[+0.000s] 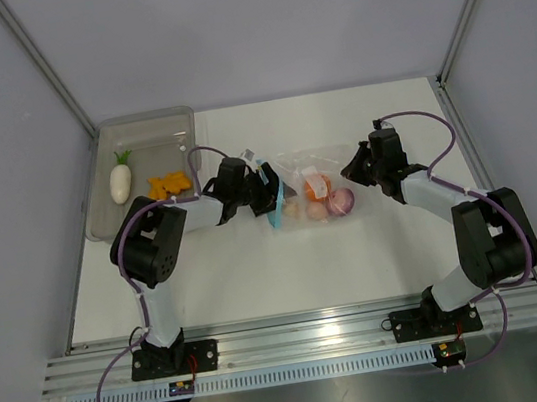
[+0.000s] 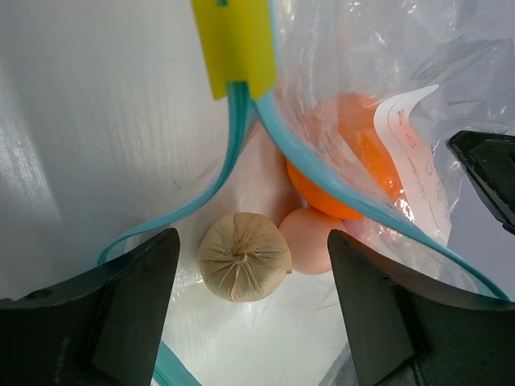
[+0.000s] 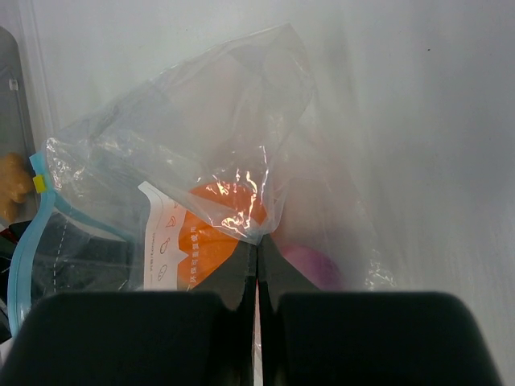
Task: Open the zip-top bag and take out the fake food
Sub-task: Pick up the fake vegetable from the zipper food storage bag.
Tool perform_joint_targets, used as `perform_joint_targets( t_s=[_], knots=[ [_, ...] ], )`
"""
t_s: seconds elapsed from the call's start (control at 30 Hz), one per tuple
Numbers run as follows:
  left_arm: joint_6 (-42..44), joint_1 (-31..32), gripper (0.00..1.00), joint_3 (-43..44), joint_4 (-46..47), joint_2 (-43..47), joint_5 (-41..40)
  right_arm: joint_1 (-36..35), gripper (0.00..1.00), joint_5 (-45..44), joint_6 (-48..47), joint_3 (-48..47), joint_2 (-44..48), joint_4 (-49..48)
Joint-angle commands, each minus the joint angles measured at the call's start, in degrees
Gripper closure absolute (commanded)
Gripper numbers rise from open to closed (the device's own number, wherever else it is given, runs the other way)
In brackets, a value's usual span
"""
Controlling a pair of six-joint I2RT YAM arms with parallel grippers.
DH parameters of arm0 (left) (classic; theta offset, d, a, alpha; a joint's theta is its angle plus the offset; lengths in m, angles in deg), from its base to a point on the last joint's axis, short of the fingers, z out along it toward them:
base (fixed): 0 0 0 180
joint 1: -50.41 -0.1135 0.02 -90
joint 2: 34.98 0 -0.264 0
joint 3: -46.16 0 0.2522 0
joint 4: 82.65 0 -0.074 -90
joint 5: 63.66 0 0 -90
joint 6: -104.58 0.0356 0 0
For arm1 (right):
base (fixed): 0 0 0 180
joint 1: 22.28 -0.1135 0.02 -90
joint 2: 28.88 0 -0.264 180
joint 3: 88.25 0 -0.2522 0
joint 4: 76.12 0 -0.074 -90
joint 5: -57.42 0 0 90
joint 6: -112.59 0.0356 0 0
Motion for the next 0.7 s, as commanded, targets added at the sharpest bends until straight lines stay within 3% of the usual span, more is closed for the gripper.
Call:
perform_joint_targets(
  t_s=[0.0,0.5,0.67],
  knots=[
    [1.89,1.35,0.24,0.76,-4.35,-1.44,-0.41,0.25,1.00,0.52,-0.24,-0.17,2.08,-2.21],
    [6.99,3.37,0.27,1.82,-12.26,0.58,-7.61,0.16,1.00,0.79,-0.33,-0.53,1.90,-2.12],
    [7.87,3.55,0.39,2.70,-13.67,-0.82,-8.58,0.25,1.00,0.88,-0.41,-0.61,1.81,-2.12]
  ],
)
